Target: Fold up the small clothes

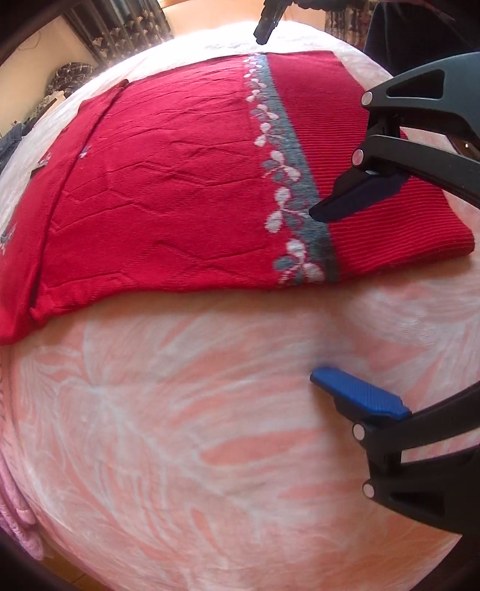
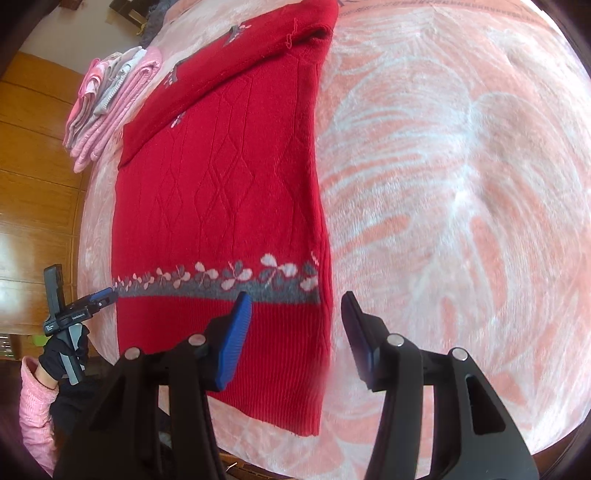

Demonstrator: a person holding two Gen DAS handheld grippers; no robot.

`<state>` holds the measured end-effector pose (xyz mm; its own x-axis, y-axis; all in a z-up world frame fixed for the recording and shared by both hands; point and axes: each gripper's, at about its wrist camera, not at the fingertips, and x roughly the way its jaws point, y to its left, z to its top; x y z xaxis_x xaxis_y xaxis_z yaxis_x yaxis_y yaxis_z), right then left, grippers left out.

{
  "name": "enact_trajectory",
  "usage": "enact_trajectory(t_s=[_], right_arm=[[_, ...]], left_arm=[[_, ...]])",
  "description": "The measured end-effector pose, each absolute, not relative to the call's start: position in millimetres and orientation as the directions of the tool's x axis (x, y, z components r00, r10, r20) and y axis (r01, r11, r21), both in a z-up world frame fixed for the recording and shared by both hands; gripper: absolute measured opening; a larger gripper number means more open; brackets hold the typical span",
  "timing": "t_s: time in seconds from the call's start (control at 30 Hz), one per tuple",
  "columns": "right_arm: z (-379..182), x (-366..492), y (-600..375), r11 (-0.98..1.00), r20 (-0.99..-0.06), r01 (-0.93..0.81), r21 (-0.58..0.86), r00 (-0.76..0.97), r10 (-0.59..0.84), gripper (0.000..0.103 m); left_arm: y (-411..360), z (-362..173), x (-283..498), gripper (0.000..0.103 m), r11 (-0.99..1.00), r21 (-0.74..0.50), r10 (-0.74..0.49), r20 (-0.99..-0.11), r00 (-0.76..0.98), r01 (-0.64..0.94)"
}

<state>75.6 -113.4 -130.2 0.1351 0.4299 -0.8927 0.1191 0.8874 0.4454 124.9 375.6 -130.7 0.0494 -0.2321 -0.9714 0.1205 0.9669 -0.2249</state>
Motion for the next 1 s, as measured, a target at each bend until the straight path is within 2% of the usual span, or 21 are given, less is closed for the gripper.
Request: enact_trajectory(t_s=[0.43,0.7,0.8,0.97,1.0], right_arm=[[-153.4,22.1,-89.4,0.923,-0.931,0.131,0.362,-0.001,0.366,0.051],[-152.7,17.6,-81.6,0.944,-0.946,0.062,0.324,-0.002,0.324,0.051],[-153.8,17.0,-77.0,0.954,-0.954,0.028,0.299,-0.003,0.299,0.048],[-155.9,16.0,-77.1,0.957,-0.957,0.014,0.290,0.000,0.290,0.040],[-155.6,15.8,-77.9,0.958,-0.958,0.012,0.286,-0.002,0.286,0.038]], left_arm=[[351.7,-131.3,68.3,0.082,0.983,-0.168,-0.169,-0.986,0.004,0.077],[354.4,-130.5,28.7,0.080,0.973,-0.230,-0.230,-0.973,0.012,0.001],[347.7,-129.9,18.3,0.080,0.966,-0.257,-0.257,-0.966,0.006,0.006],[342.7,-128.0,3.3,0.072,0.940,-0.342,-0.342,-0.940,0.001,-0.021],[339.5,-127.2,2.0,0.064,0.931,-0.363,-0.363,-0.932,-0.003,-0.031]])
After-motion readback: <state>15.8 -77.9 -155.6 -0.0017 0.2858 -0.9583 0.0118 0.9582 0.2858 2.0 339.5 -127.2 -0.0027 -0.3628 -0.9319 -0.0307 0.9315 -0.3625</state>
